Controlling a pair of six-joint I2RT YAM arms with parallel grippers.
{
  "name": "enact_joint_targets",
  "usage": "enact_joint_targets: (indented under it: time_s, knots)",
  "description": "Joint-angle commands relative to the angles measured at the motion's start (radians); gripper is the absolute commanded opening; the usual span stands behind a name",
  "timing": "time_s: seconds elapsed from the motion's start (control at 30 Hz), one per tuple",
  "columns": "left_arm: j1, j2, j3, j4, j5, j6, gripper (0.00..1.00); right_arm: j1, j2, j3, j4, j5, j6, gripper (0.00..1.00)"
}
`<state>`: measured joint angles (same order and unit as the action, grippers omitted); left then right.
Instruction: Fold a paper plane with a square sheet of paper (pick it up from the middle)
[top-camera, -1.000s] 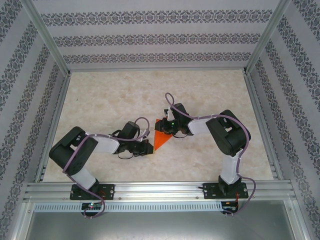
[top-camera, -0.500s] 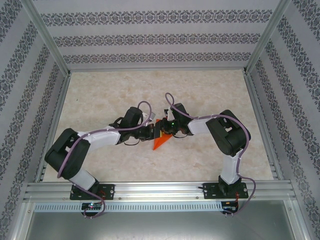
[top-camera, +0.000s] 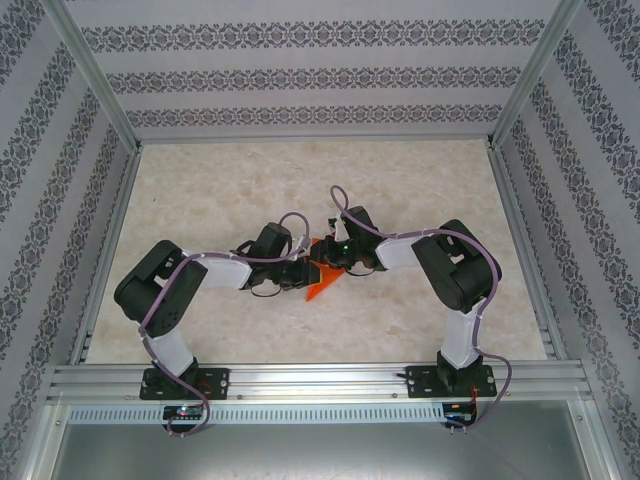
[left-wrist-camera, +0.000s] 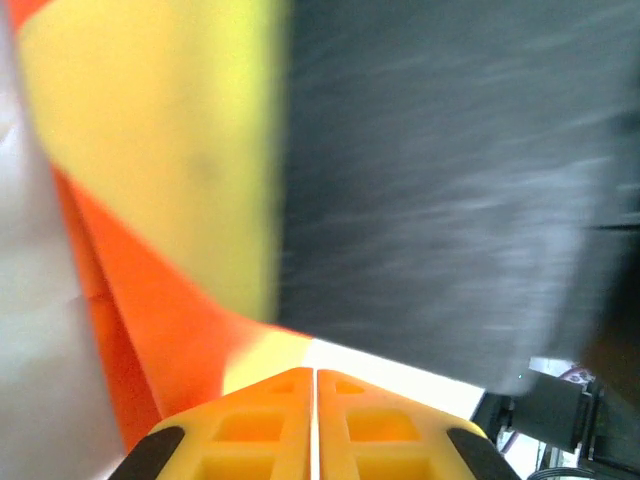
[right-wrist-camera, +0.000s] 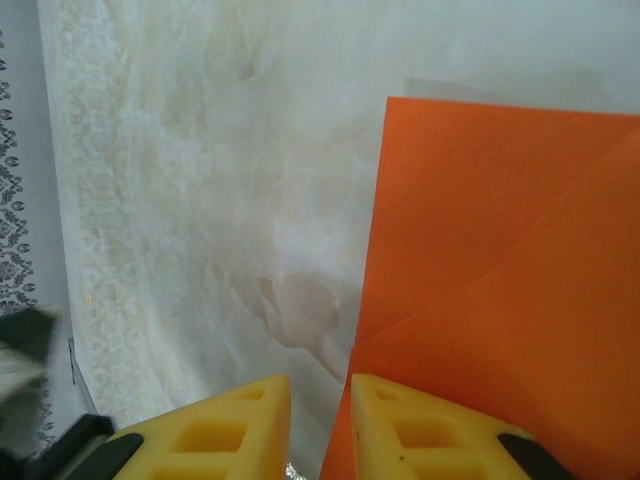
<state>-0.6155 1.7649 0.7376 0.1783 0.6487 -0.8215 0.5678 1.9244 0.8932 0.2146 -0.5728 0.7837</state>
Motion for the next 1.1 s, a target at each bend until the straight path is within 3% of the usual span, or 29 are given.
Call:
enact_joint_targets:
  time_s: [0.0,0.33,0.53,0.7,1.07]
  knots:
    - [0.009,0.029,-0.041,0.069,0.001,-0.017,0.1,0.011,0.061,-0.038,-0.075,0.085,-0.027,0.24]
    - [0.008,0.089,-0.106,0.028,-0.012,-0.018,0.08,0.01,0.04,-0.03,-0.067,0.069,-0.017,0.24]
    - [0.009,0.083,-0.09,-0.06,-0.047,0.012,0.02,0.006,-0.057,-0.01,-0.085,0.058,-0.009,0.23]
    - [0.009,0.088,-0.084,-0.069,-0.052,0.003,0.0,0.011,-0.154,-0.043,-0.106,0.085,-0.007,0.01]
    - [0.009,0.09,-0.07,-0.092,-0.052,0.008,0.0,0.094,-0.09,-0.057,-0.075,0.083,0.015,0.0]
